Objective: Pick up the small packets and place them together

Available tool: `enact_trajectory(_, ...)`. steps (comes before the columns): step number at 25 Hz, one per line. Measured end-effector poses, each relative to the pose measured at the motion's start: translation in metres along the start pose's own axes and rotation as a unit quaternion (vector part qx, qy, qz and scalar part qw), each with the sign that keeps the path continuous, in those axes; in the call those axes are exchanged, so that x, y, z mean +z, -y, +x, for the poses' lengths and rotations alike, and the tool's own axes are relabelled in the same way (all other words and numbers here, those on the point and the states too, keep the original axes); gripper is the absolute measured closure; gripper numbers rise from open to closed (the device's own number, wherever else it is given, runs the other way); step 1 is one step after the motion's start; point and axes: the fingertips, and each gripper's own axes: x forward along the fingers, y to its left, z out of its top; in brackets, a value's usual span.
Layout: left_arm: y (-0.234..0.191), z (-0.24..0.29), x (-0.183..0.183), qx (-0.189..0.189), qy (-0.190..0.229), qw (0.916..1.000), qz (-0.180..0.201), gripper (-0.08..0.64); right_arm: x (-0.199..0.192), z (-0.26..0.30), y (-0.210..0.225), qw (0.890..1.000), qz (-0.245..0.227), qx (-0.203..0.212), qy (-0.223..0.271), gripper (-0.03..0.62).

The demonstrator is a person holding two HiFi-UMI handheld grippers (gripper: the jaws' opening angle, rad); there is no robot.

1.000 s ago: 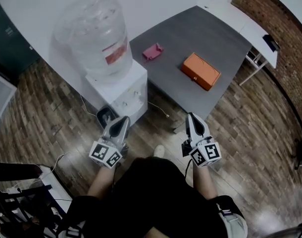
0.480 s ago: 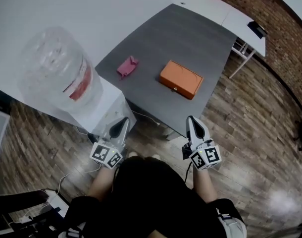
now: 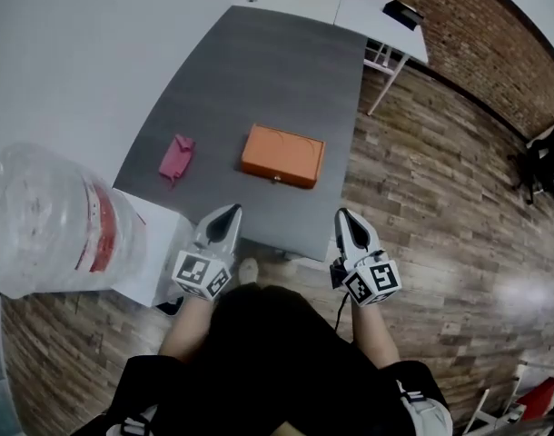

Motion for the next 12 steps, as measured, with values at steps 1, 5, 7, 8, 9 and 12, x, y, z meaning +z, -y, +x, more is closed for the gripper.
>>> enact_trajectory(1, -0.002, 0.01, 0.002, -0.011, -0.002, 0.9999, 0.001, 0.56, 0.001, 0.006, 0.001, 1.0, -0.003, -0.006, -0.001, 0.591)
enact_trajectory(5, -0.018, 0.043, 0.003, -0.04, -0.014, 0.9991, 0.003, 0.56, 0.001, 0.033, 0.003, 1.0, -0.006, -0.026, -0.007, 0.591)
enact_trajectory(7, -0.025, 0.054, 0.002, -0.05, -0.02, 0.9985, 0.001, 0.56, 0.001, 0.044, -0.001, 0.999, -0.007, -0.032, -0.01, 0.591)
enact_trajectory(8, -0.028, 0.058, 0.0, -0.053, -0.024, 0.9983, 0.0, 0.56, 0.0, 0.049, -0.004, 0.999, -0.008, -0.033, -0.013, 0.591)
enact_trajectory(9, -0.032, 0.062, -0.003, -0.054, -0.031, 0.9981, -0.001, 0.56, -0.002, 0.054, -0.006, 0.999, -0.009, -0.035, -0.017, 0.591)
enact_trajectory(12, -0.038, 0.073, -0.024, -0.059, -0.062, 0.9964, -0.003, 0.56, -0.012, 0.062, -0.007, 0.999, -0.01, -0.044, -0.03, 0.591)
